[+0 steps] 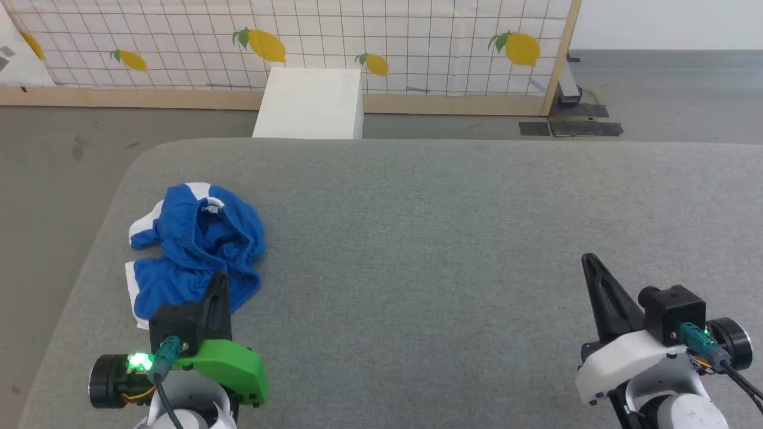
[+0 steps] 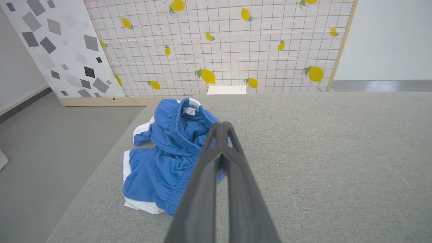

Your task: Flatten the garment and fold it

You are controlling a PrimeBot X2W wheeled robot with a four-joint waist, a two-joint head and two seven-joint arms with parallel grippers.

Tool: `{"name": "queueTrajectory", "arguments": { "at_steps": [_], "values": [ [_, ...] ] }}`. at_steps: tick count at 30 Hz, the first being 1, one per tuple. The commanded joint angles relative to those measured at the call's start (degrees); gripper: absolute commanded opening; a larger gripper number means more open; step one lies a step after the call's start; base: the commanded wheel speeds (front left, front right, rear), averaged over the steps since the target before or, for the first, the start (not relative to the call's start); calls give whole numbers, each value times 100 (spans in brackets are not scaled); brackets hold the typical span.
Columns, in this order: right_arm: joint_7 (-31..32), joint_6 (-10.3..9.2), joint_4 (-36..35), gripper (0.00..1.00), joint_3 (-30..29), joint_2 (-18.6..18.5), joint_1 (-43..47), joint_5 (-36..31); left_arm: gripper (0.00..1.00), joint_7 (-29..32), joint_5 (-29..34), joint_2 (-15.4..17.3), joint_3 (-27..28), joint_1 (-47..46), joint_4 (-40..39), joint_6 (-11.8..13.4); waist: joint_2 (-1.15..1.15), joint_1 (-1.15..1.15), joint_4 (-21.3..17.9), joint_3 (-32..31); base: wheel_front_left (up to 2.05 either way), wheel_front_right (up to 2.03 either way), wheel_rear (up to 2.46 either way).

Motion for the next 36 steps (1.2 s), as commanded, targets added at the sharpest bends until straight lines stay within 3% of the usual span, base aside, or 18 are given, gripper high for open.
{"name": "queueTrajectory", "arguments": {
  "at_steps": [1,19,20,36],
  "values": [
    [1,-9,-29,0,-6,-3,79,-36,0,8,74,-21,16,57,-14,-5,0,0,0,0,0,0,0],
    [1,-9,-29,0,-6,-3,79,-36,0,8,74,-21,16,57,-14,-5,0,0,0,0,0,0,0],
    [-1,0,0,100,0,0,0,1,100,-1,-1,0,-1,0,0,0,0,0,0,0,0,0,0],
    [-154,-1,41,100,-38,0,78,214,100,-153,-145,-2,-116,34,32,52,0,0,8,0,0,0,0]
  ]
}}
